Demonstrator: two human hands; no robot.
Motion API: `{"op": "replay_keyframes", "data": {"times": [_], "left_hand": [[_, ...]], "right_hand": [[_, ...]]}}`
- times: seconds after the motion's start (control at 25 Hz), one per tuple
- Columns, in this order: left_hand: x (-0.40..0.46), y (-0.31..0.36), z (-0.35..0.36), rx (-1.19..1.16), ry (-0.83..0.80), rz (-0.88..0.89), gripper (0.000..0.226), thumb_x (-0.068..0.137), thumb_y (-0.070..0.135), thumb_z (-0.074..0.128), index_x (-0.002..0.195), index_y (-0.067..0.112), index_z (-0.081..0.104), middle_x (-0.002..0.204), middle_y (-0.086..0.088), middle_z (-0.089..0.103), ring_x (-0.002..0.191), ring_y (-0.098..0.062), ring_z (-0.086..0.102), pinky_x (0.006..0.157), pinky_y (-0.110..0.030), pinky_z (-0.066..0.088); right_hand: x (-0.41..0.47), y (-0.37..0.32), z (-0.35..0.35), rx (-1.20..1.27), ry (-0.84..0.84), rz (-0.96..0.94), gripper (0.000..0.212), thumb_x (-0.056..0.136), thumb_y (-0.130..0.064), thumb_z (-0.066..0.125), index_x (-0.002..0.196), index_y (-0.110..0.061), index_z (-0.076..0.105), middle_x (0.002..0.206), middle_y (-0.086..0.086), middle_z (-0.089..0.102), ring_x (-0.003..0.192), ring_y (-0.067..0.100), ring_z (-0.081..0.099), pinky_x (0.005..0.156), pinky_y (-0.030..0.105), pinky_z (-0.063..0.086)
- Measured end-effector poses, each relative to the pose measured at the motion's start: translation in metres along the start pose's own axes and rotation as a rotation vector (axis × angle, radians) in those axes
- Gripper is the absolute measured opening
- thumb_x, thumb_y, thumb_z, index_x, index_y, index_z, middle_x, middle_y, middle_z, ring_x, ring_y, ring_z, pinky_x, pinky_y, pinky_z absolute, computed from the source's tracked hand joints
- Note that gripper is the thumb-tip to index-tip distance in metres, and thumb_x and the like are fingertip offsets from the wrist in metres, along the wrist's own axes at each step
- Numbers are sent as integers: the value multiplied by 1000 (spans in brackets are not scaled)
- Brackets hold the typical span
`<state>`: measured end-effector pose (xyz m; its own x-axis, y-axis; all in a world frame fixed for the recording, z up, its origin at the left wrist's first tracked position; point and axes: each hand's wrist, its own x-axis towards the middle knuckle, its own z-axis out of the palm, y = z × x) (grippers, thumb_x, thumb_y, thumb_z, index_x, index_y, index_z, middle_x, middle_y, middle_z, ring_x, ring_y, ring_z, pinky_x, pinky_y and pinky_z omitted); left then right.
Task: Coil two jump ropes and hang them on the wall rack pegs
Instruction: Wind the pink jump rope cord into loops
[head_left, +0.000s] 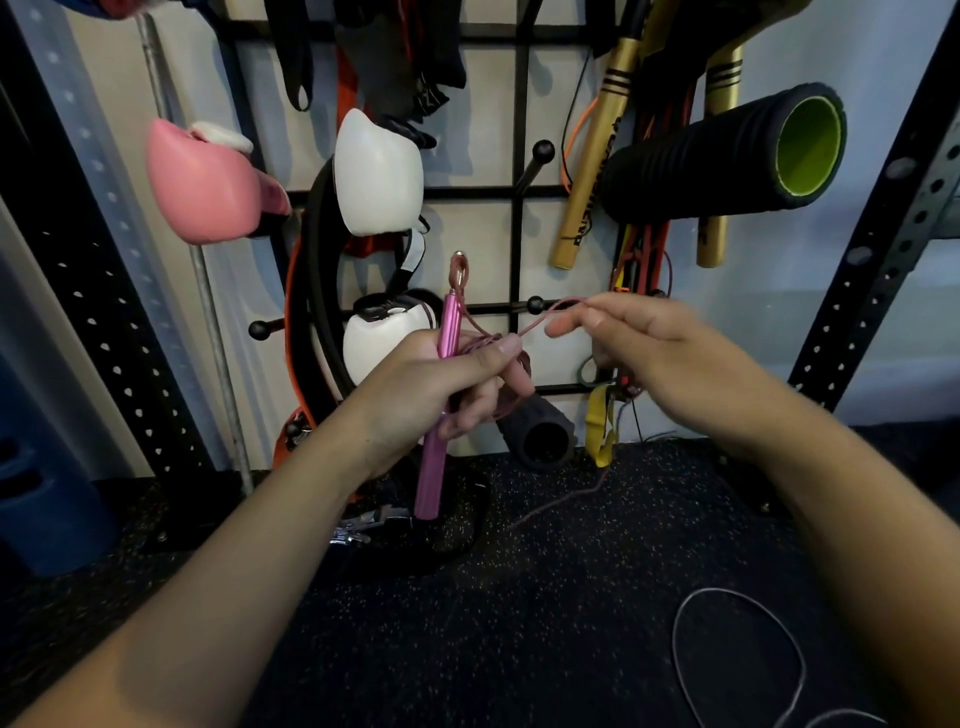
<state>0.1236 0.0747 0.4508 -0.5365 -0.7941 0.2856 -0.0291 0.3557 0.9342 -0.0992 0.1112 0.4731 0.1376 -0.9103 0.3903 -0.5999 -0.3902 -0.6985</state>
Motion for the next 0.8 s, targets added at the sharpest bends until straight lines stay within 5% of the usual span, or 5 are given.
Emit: {"op": "replay_keyframes", "data": {"times": [0.08, 0.24, 0.48, 0.64, 0.8], "left_hand": [[-1, 3, -4, -70, -53, -20, 32, 92, 34, 61, 76, 10, 74, 39, 3, 43, 33, -8, 34, 43, -27, 27], [-9, 15, -5, -327, -345, 7, 25, 94, 26, 60, 82, 13, 77, 48, 4, 64, 37, -6, 55, 43, -25, 36], [6, 36, -8, -1094, -125, 307, 37, 102, 13, 46, 124, -9, 66, 119, -15, 76, 102, -19, 77, 88, -29, 61], [8, 37, -14, -341, 372, 322, 29, 108, 13, 45, 127, 2, 62, 116, -6, 79, 108, -18, 75, 91, -28, 58], [0, 36, -22, 254, 239, 136, 25, 107, 16, 50, 122, 5, 67, 102, -2, 82, 94, -16, 79, 94, -27, 56]], "right_hand": [[2, 0, -7, 70, 37, -27, 28, 108, -26, 48, 115, -27, 74, 67, -26, 61, 65, 4, 53, 68, 28, 48], [0, 5, 12, 267, 259, -7, 24, 95, -37, 68, 84, -19, 78, 54, 1, 62, 41, 20, 41, 41, 30, 35], [-16, 2, 48, 303, -344, 180, 53, 102, -61, 36, 98, -27, 76, 61, 0, 45, 44, 15, 37, 41, 27, 38], [-23, -20, 46, 143, -594, 151, 40, 108, -48, 35, 123, -30, 68, 57, -5, 52, 40, 9, 42, 38, 26, 39], [-18, -31, 18, -119, -468, -61, 25, 105, -40, 51, 105, -38, 76, 78, 2, 72, 67, 21, 61, 67, 39, 54]]}}
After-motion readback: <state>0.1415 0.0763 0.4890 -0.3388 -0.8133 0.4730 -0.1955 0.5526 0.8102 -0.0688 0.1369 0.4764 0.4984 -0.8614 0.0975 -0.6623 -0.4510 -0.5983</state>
